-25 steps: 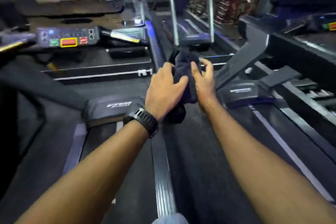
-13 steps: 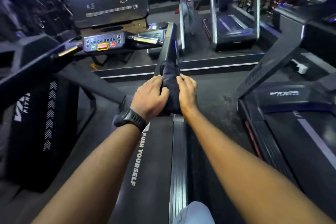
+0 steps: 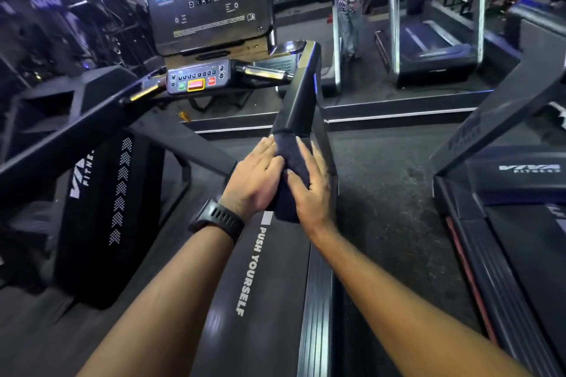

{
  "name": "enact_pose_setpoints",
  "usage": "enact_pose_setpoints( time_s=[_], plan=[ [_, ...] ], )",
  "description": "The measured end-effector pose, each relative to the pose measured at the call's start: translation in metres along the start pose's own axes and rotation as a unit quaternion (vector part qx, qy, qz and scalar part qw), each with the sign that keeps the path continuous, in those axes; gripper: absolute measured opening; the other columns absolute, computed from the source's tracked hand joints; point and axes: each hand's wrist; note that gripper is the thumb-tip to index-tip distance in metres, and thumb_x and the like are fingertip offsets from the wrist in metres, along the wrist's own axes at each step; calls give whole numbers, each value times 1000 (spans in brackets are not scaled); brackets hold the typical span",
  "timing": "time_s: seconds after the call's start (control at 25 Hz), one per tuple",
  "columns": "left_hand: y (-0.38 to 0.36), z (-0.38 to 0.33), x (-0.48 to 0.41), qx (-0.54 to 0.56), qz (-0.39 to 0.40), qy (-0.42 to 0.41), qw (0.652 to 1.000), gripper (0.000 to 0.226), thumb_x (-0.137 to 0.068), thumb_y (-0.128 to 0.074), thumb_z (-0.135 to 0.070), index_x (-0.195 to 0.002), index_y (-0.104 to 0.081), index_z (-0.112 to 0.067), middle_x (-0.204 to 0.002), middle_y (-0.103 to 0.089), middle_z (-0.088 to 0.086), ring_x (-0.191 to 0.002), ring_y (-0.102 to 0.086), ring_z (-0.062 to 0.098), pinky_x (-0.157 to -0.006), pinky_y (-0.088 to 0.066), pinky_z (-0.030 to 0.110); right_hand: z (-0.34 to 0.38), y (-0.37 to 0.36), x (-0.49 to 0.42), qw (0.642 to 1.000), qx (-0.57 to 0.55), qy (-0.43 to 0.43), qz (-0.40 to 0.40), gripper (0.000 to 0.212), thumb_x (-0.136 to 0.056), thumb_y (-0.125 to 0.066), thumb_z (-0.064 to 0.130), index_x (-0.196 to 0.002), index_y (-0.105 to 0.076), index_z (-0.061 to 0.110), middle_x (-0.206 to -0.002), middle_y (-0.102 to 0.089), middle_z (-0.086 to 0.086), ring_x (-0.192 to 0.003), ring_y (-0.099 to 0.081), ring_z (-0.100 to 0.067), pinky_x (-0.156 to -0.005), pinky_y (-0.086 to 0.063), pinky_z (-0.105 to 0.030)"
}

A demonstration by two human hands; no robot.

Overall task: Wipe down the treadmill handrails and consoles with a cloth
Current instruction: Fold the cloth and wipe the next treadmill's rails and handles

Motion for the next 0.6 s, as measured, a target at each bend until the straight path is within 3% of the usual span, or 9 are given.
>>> enact_pose_setpoints(
  time_s=[0.08, 0.2, 0.28, 0.4, 0.52, 0.6],
  plan=[
    [1, 1, -2, -20, 14, -9, 1000, 51, -102, -25, -20, -143, -43, 5, -159, -29, 13, -150, -19, 20, -122, -6, 23, -7, 1, -18, 1000, 1, 23, -5, 58, -89, -61, 20, -145, -48, 24, -155, -38, -2, -136, -32, 5, -107, -20, -2],
    [3, -2, -6, -35, 60, 12, 998, 49, -106, -30, -10, -152, -23, 3, -164, -10, 10, -152, -3, 16, -108, 11, 4, -19, -3, -36, 993, -69, -95, -22, 62, -88, -60, 30, -148, -45, 29, -152, -45, 3, -138, -43, -10, -110, -34, -21],
    [4, -5, -9, -20, 65, 15, 998, 50, -105, -31, -8, -153, -21, 1, -164, -11, 9, -152, -4, 15, -110, 10, 5, -16, -3, -25, 995, -53, -88, -13, 67, -84, -57, 36, -150, -42, 32, -155, -39, 5, -138, -40, -8, -105, -31, -15],
    [3, -7, -16, 31, 42, 24, 998, 51, -101, -36, -2, -151, -29, -4, -163, -18, 7, -148, -9, 6, -114, 3, 7, -20, 1, -41, 999, -3, 22, 32, 66, -85, -58, 35, -149, -44, 24, -159, -31, -2, -140, -30, -2, -101, -18, 3],
    [3, -4, -20, 15, 61, 72, 995, 56, -101, -37, -4, -155, -19, -6, -164, -8, 4, -151, -1, 9, -103, 9, -3, -33, 3, -79, 997, -8, -71, 15, 64, -91, -58, 32, -152, -41, 24, -158, -37, -2, -143, -36, -15, -96, -20, 0],
    [2, -6, -23, 26, 64, 88, 994, 59, -99, -40, -5, -155, -21, -9, -165, -10, 1, -151, -2, 8, -107, 7, 0, -34, 5, -63, 995, -4, -104, 14, 63, -96, -58, 27, -154, -35, 27, -161, -32, -1, -145, -33, -16, -97, -20, -5]
  ],
)
Point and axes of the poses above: each hand's wrist, its own x-axis away from the middle knuckle, its own y-axis out of the back of the hand, z = x × y
